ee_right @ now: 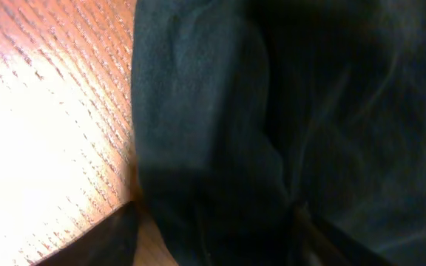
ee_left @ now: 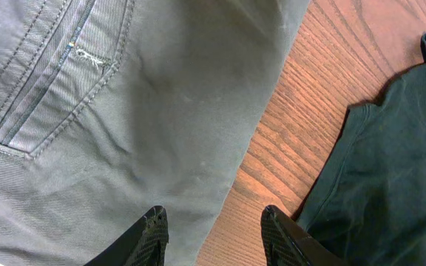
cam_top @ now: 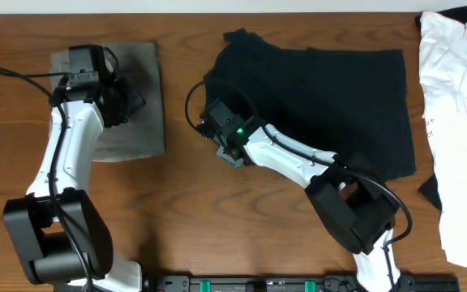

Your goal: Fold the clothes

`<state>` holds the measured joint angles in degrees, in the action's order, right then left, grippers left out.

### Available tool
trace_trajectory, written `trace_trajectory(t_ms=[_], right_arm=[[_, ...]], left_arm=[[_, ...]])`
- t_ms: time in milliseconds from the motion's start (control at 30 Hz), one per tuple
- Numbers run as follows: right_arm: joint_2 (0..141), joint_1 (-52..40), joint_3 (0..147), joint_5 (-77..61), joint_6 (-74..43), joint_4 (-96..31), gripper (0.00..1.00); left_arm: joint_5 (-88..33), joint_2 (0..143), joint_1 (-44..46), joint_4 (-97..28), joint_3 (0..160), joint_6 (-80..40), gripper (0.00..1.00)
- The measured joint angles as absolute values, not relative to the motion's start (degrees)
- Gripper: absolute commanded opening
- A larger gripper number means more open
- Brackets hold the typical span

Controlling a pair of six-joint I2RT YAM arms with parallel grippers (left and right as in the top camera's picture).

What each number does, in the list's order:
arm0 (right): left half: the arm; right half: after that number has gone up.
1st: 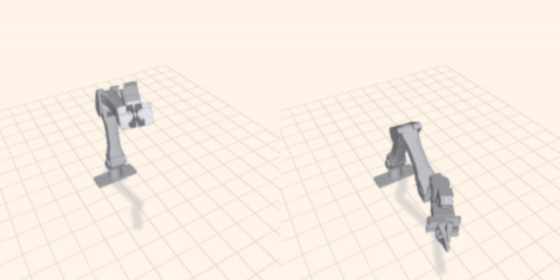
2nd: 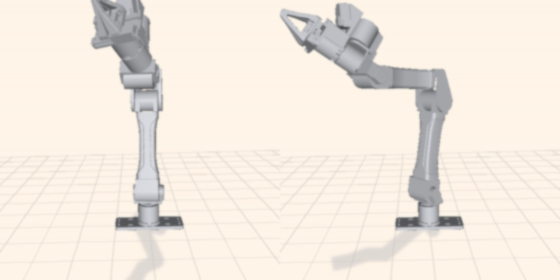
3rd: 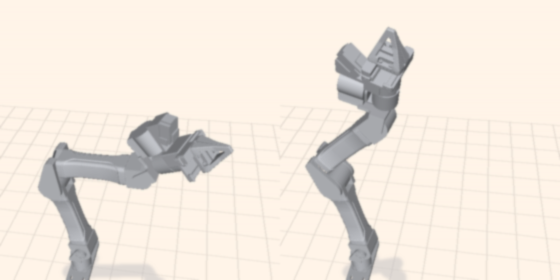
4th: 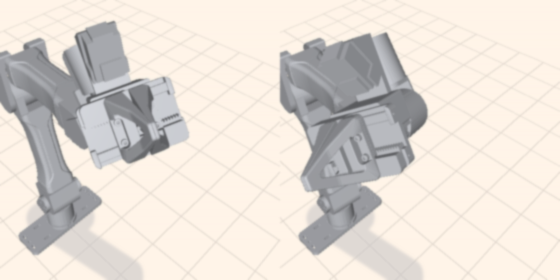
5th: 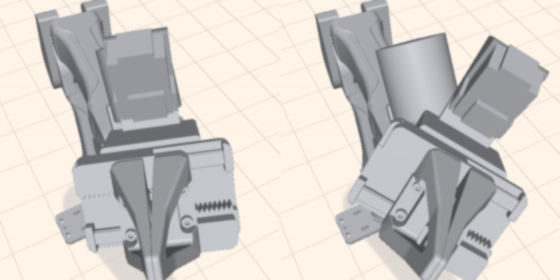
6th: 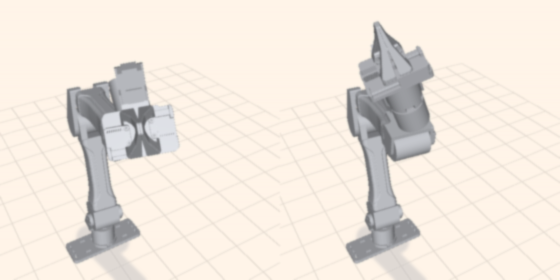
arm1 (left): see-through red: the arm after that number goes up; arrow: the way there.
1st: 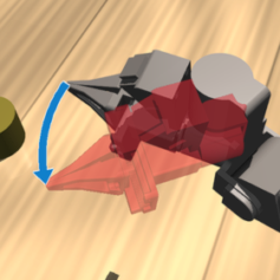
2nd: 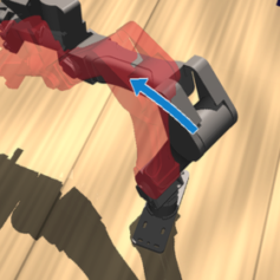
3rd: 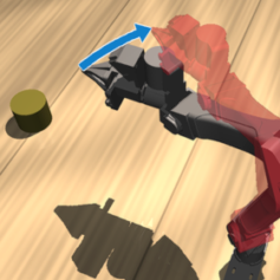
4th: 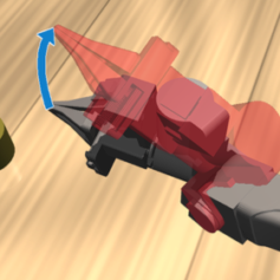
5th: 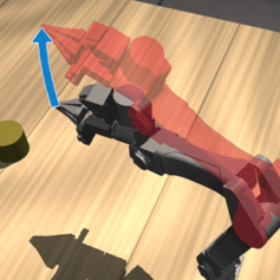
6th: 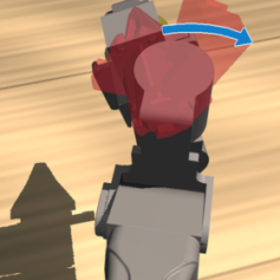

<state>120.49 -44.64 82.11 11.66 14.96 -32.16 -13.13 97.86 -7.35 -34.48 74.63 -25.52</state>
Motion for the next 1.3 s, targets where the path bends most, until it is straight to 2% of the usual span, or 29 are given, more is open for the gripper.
trace_trajectory(t_ms=[133,267,300,800,1067,1200,1300], right_arm=[[120.57,-44.64,82.11,11.62,15.07,-32.23,0.36],[120.6,-44.64,82.11,11.64,15.44,-32.21,0.05],[120.6,-44.64,82.11,11.7,15.31,-32.14,0.01],[121.03,-44.4,89.38,12.05,14.55,-34.46,0.01],[121.05,-40.25,90.11,12.01,13.91,-34.65,0.04],[121.08,-37.43,90.11,11.57,13.1,-33.74,0.13],[121.08,-35.81,90.11,10.22,12.23,-32.84,0.27]], left_arm=[[-13.13,97.86,-7.35,-34.46,74.63,-25.52,0.44],[-13.13,97.86,-7.35,-34.48,74.63,-25.52,0.44],[-13.13,97.86,-7.35,-34.48,74.61,-25.52,0.44],[-13.13,97.86,-7.35,-35.03,74.63,-25.52,0.44],[-13.13,97.86,-7.35,-35.14,74.63,-25.52,0.44],[-13.13,97.86,-7.35,-35.14,74.63,-25.52,0.44],[-13.13,97.86,-7.35,-35.14,74.63,-25.52,0.44]])
